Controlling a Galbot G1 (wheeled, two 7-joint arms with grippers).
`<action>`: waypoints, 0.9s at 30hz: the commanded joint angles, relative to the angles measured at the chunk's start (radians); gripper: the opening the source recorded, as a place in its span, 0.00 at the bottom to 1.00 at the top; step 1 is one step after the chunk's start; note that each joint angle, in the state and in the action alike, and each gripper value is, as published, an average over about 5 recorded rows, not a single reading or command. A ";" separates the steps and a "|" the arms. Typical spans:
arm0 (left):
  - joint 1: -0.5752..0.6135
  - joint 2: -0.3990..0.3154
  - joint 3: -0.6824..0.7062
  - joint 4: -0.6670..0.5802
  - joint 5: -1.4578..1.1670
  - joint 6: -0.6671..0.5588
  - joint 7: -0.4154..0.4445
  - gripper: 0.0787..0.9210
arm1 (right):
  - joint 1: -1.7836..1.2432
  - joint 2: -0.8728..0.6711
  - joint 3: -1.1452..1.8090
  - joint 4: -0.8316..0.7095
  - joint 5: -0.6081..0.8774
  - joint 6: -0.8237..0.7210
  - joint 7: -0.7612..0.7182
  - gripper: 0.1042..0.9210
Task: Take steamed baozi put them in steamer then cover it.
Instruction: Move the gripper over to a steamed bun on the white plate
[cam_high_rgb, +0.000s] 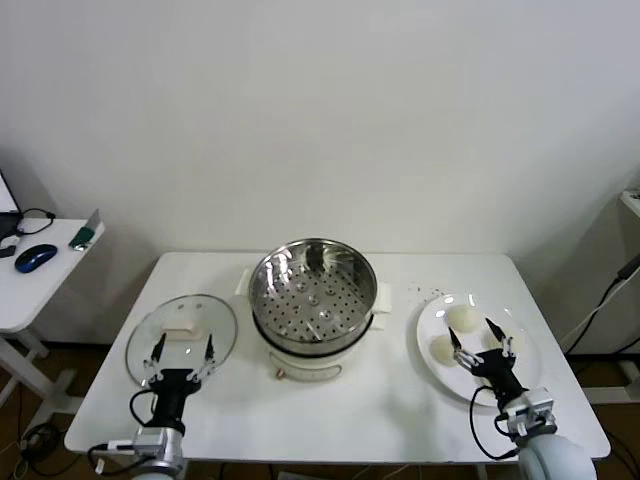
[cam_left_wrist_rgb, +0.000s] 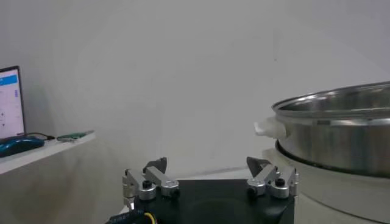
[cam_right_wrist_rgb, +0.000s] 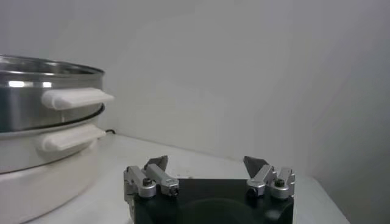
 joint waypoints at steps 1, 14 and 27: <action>0.001 0.004 0.001 0.001 0.002 0.000 -0.007 0.88 | 0.126 -0.205 -0.028 -0.044 -0.077 -0.139 -0.189 0.88; 0.005 0.030 0.013 -0.030 -0.001 0.031 0.022 0.88 | 0.739 -0.653 -0.618 -0.349 -0.231 -0.119 -0.731 0.88; -0.005 0.064 0.018 -0.006 -0.031 0.006 0.024 0.88 | 1.303 -0.594 -1.225 -0.564 -0.406 -0.048 -0.901 0.88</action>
